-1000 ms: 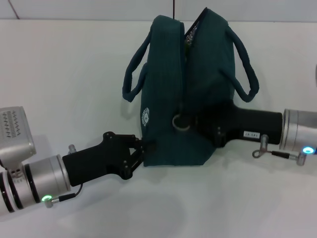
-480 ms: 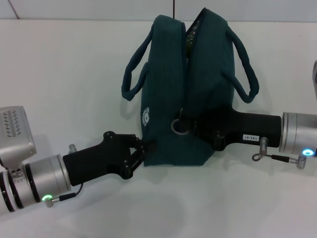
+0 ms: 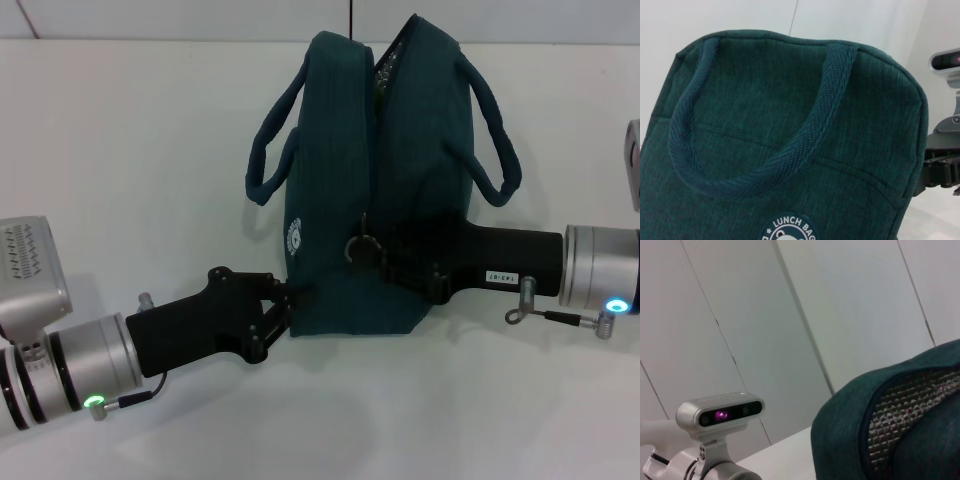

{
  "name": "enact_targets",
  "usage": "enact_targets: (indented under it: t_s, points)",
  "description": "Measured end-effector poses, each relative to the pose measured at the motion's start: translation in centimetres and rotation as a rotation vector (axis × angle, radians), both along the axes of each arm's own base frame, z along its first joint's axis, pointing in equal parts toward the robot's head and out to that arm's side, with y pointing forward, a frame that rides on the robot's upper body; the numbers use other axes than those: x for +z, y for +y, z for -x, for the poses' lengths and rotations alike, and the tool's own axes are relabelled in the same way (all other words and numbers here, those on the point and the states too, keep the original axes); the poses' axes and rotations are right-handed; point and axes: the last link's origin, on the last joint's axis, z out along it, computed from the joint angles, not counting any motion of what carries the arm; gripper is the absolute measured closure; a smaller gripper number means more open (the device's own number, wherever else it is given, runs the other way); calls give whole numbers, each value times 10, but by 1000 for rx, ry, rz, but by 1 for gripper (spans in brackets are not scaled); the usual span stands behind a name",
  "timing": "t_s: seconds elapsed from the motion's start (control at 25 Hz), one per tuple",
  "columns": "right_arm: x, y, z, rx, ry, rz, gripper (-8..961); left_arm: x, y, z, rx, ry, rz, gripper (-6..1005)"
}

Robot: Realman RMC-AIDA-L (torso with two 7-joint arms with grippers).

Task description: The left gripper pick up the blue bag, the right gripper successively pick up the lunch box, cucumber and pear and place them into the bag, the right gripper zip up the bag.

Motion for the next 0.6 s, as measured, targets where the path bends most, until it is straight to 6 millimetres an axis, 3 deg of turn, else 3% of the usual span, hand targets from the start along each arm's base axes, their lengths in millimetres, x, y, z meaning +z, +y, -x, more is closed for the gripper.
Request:
enact_targets:
  t_s: [0.6]
  points:
    - [-9, 3, 1, -15, -57, 14, 738, -1, 0, -1, -16, 5, -4, 944]
